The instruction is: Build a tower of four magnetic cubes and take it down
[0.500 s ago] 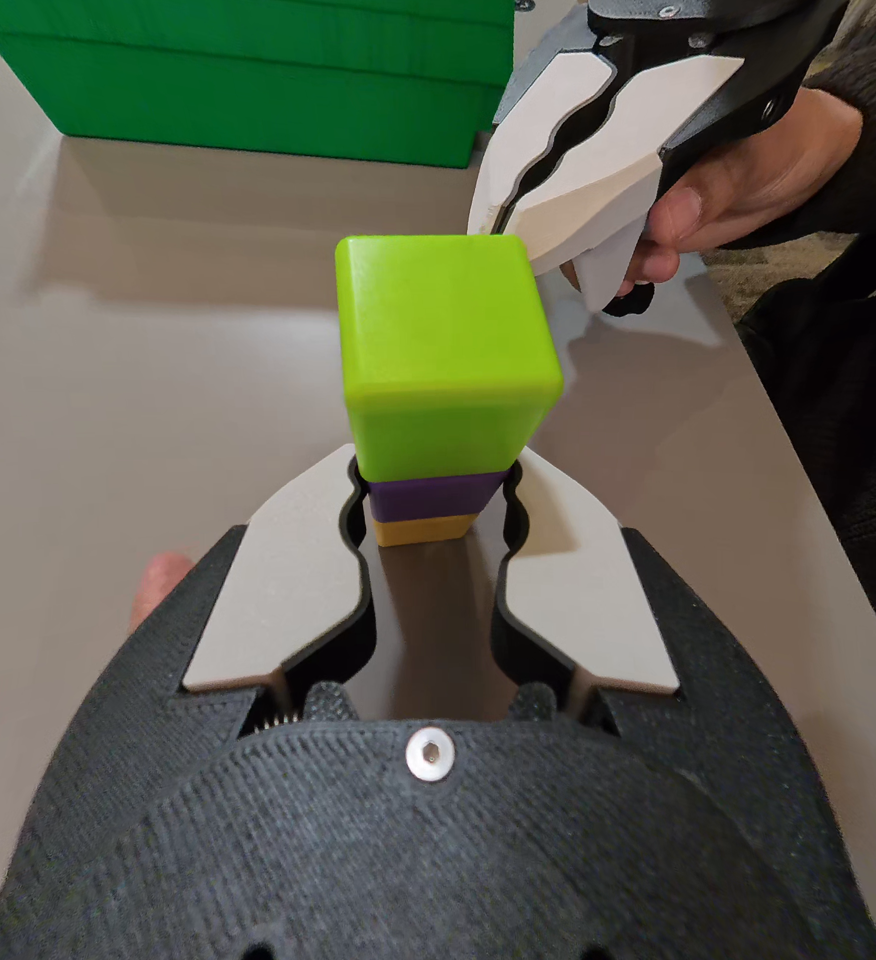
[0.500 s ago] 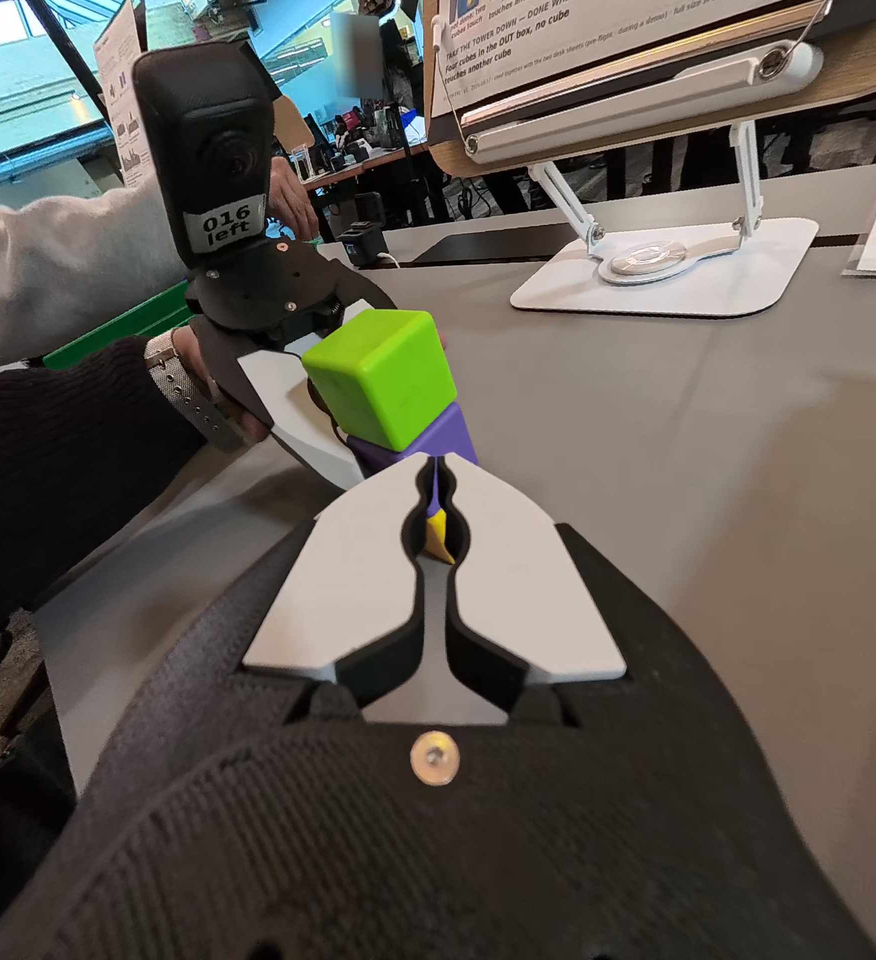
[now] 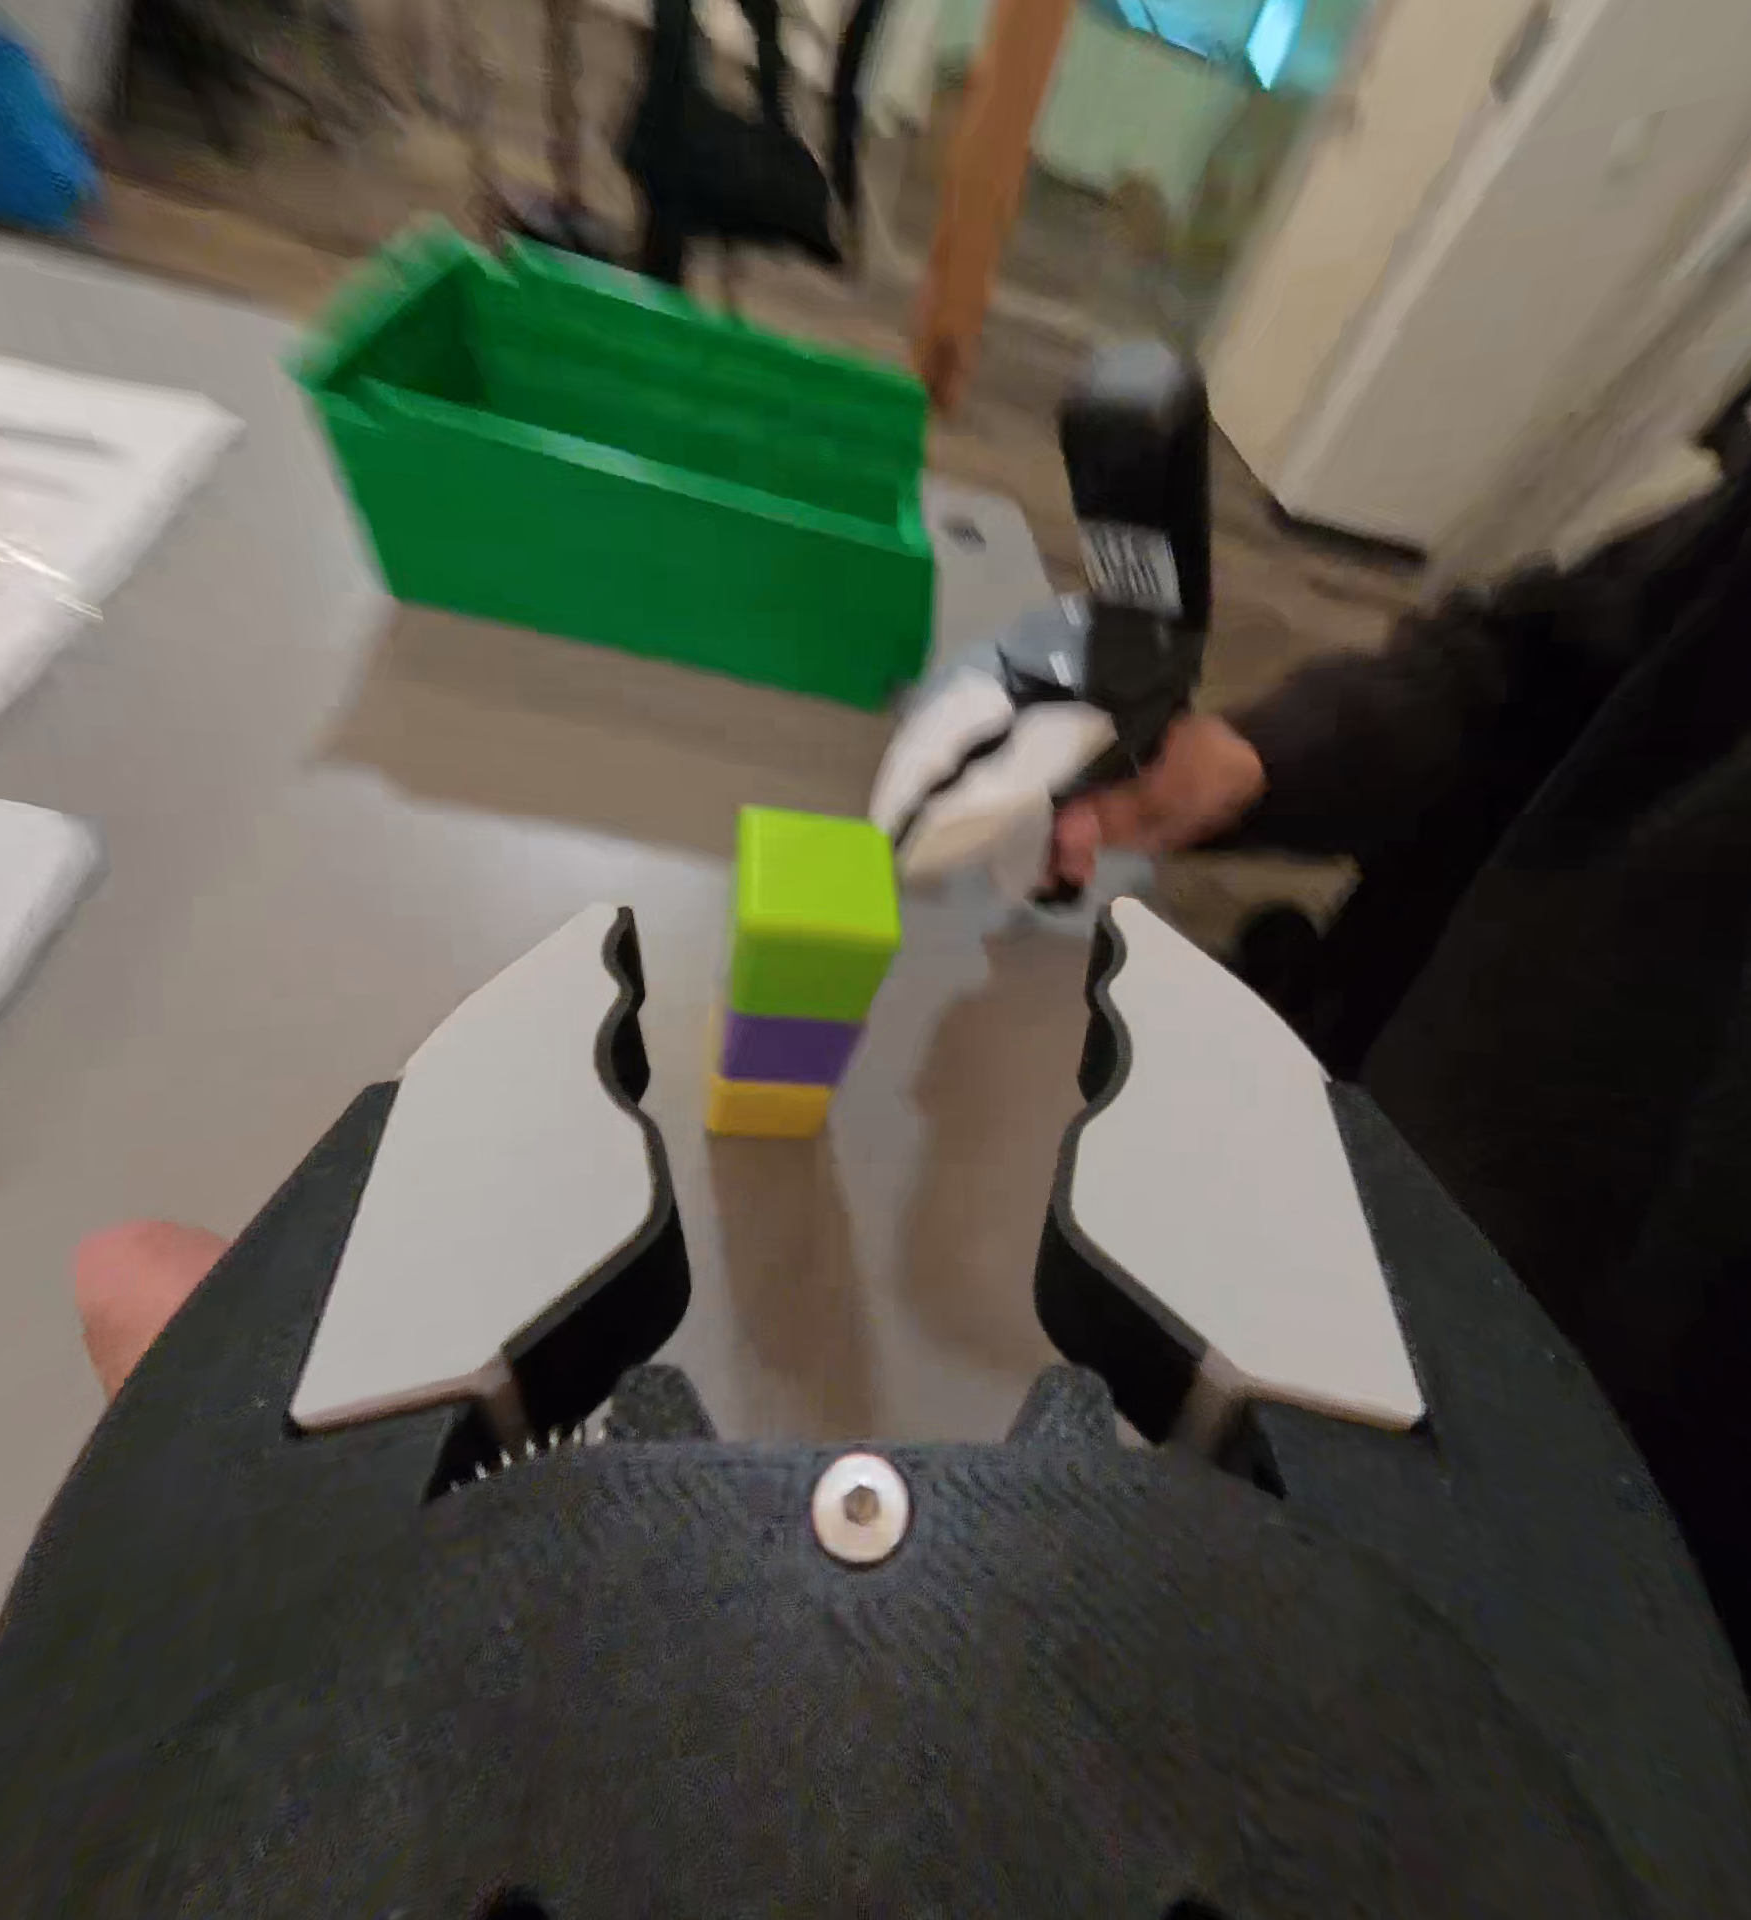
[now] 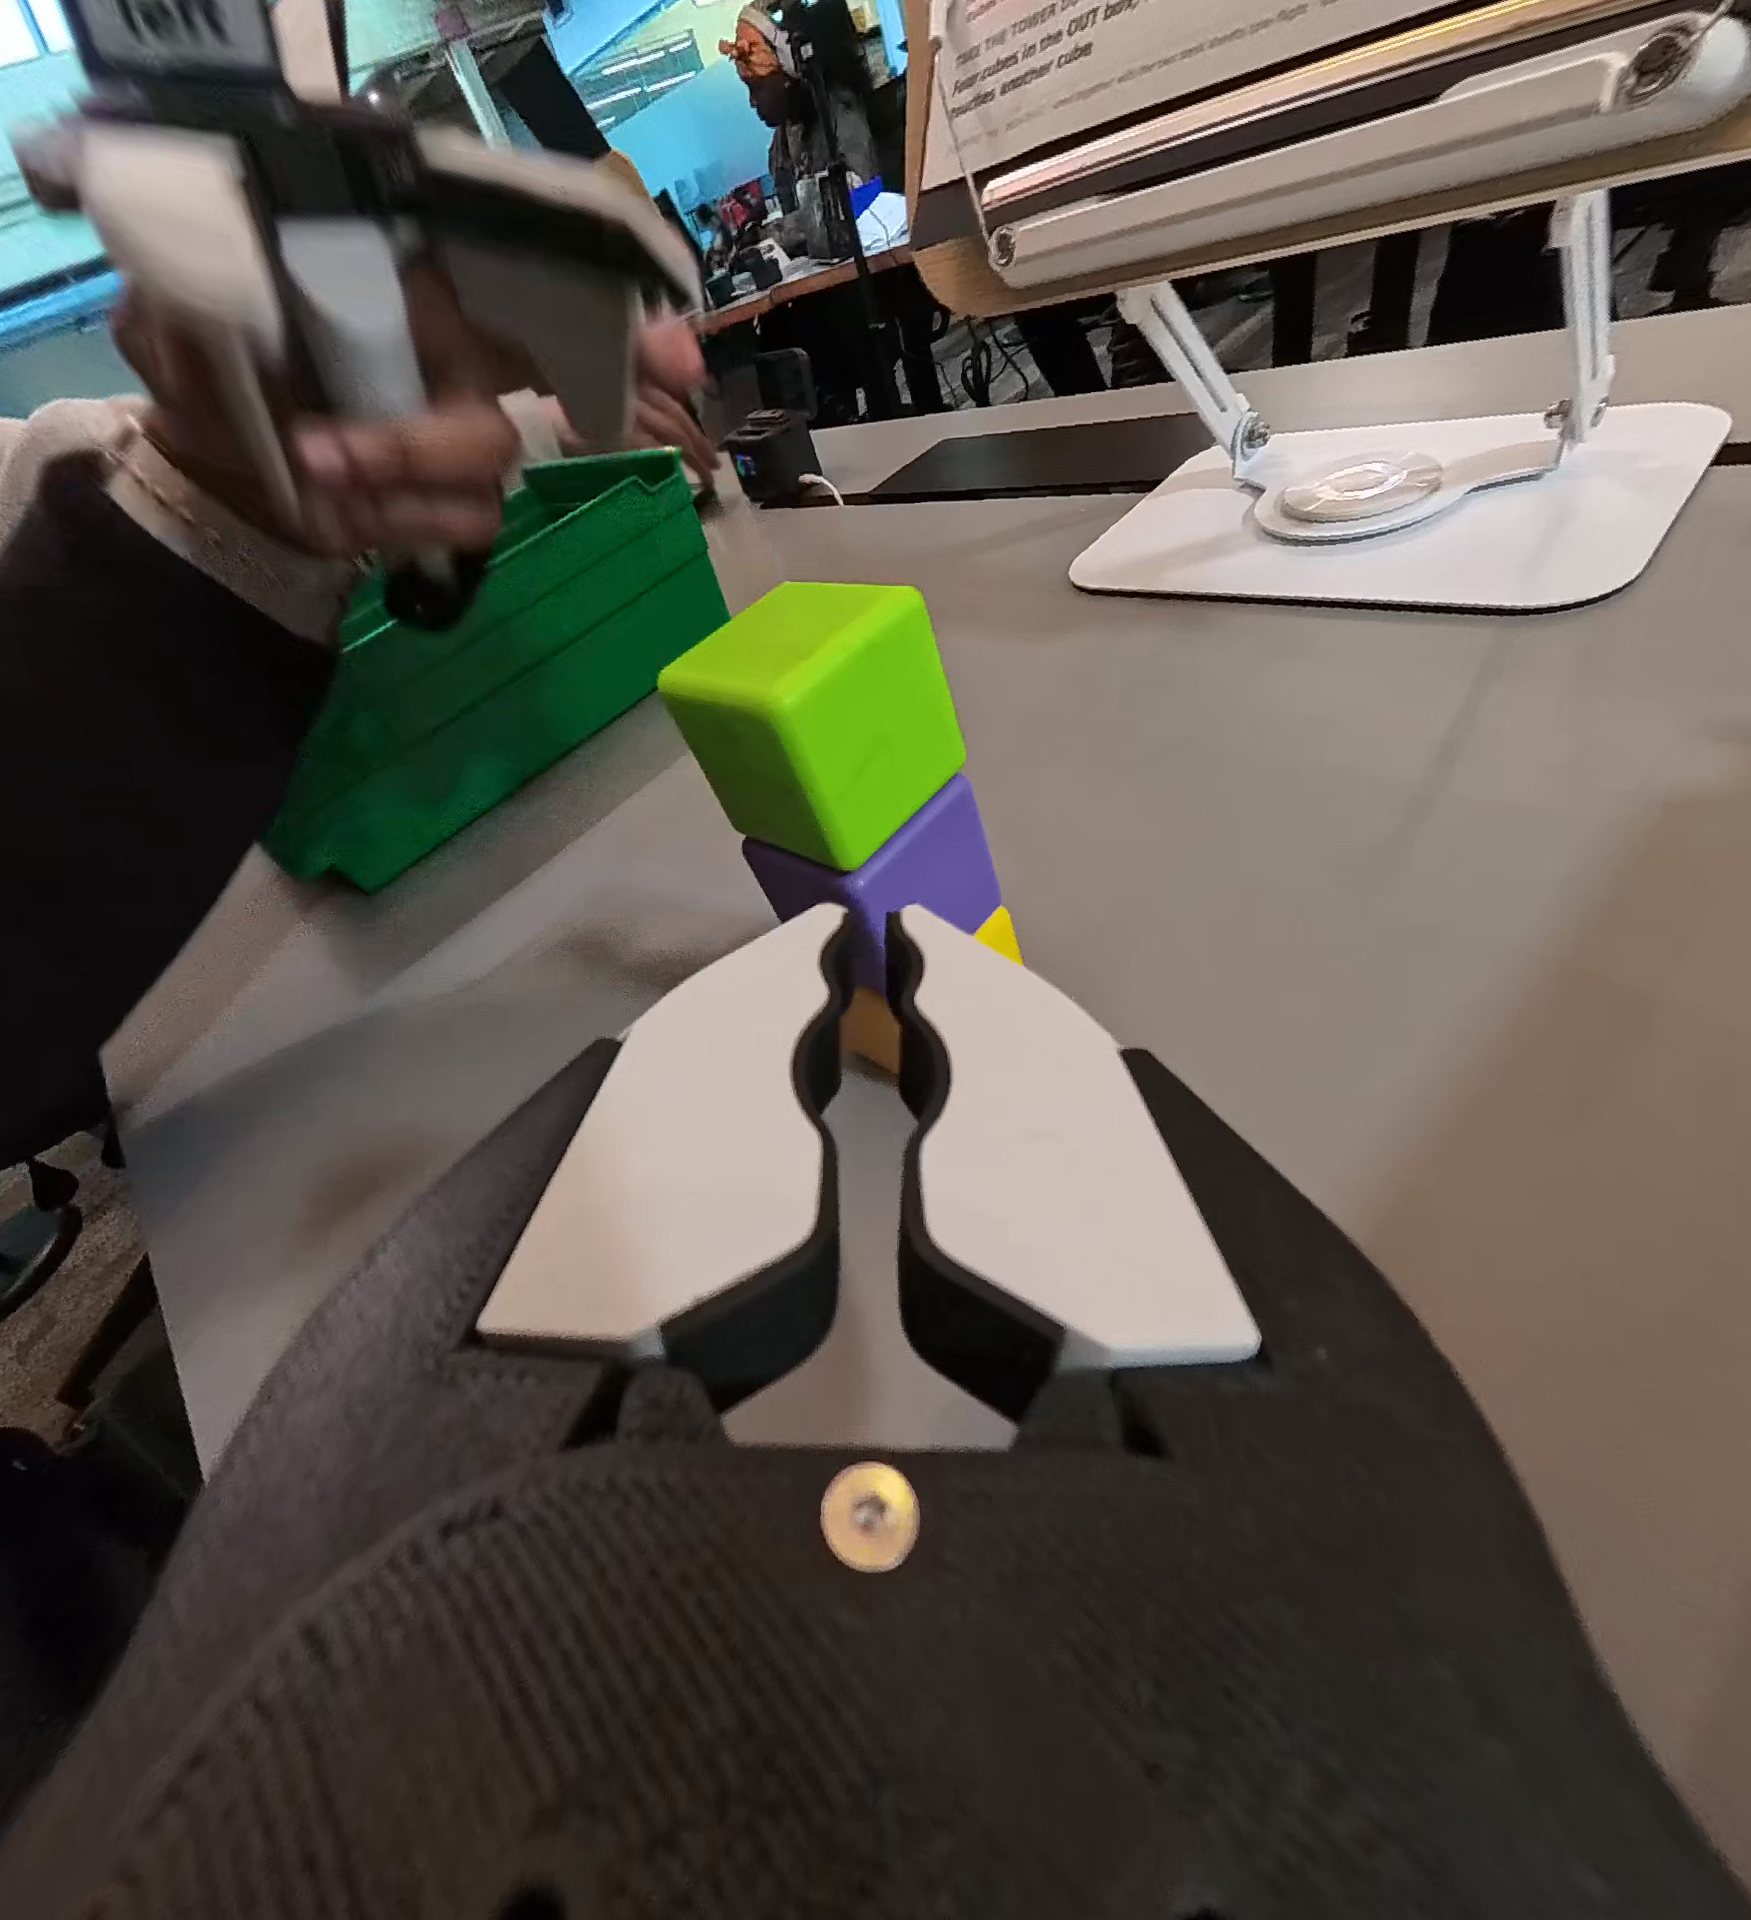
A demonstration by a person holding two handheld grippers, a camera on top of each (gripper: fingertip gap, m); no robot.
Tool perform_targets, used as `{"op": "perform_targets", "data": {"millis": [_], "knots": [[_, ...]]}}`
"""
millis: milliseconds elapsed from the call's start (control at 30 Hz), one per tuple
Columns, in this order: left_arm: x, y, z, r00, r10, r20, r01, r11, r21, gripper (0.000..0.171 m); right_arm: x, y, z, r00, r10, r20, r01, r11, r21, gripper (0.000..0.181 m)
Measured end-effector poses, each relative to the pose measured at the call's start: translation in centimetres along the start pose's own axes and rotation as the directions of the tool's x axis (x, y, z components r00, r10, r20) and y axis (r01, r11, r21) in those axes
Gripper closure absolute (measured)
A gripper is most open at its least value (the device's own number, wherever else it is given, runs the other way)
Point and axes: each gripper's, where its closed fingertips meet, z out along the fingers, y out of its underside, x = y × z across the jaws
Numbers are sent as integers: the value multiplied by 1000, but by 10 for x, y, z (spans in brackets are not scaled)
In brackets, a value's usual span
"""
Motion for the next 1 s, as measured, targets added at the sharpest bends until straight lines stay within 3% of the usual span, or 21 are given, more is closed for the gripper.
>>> {"op": "perform_targets", "data": {"millis": [67, 133, 167, 200, 267, 300, 333, 400, 500, 533, 633, 733, 800, 867, 900, 1000], "knots": [[-21, -43, -42, 977, -26, 210, -9, 987, 162, 95, -3, 2, 1, 1000, -8, 9, 8, 1000, -10, 175], [-46, -72, -103, 874, -105, 475, -49, 953, 299, 101, -5, 4, 2, 1000, -13, 13, 13, 1000, -17, 175], [-62, -75, -140, 767, -159, 622, -68, 943, 325, 104, -6, 5, 3, 1000, -12, 17, 13, 1000, -19, 175], [-79, -69, -183, 596, -225, 771, -74, 940, 332, 104, -8, 6, 3, 1000, -10, 21, 11, 1000, -22, 175], [-99, -39, -272, 183, -351, 919, -91, 924, 371, 89, -9, 7, 4, 1000, -2, 29, 3, 1000, -28, 175], [-103, -22, -304, 57, -405, 912, -112, 906, 409, 84, -10, 9, 5, 999, 4, 34, -3, 999, -33, 175], [-109, 1, -322, 3, -453, 892, -104, 887, 451, 85, -10, 10, 5, 999, 13, 39, -12, 999, -38, 175], [-127, 71, -341, -112, -533, 839, 76, 837, 542, 85, -11, 12, 7, 998, 34, 47, -31, 998, -47, 175], [-138, 170, -364, -363, -462, 810, 307, 761, 571, 87, -12, 10, 6, 997, 52, 56, -49, 998, -41, 175], [-139, 189, -369, -403, -431, 807, 336, 751, 568, 93, -12, 9, 5, 997, 49, 53, -47, 998, -39, 175], [-147, 229, -364, -427, -403, 809, 419, 705, 572, 96, -7, 9, 4, 999, 32, 34, -30, 999, -44, 175], [-155, 248, -355, -426, -417, 803, 447, 675, 587, 95, -3, 8, 3, 998, 52, 29, -51, 998, -41, 174], [-158, 255, -354, -434, -413, 801, 456, 666, 590, 96, -2, 8, 3, 997, 76, 35, -74, 997, -37, 174], [-158, 255, -353, -428, -408, 807, 463, 668, 583, 115, -2, 8, 3, 995, 88, 38, -87, 996, -37, 174], [-158, 253, -354, -421, -408, 810, 459, 674, 579, 117, -2, 9, 3, 995, 90, 38, -89, 995, -38, 174], [-155, 238, -355, -349, -421, 837, 453, 706, 544, 118, -3, 9, 4, 995, 90, 41, -89, 995, -42, 174]]}}
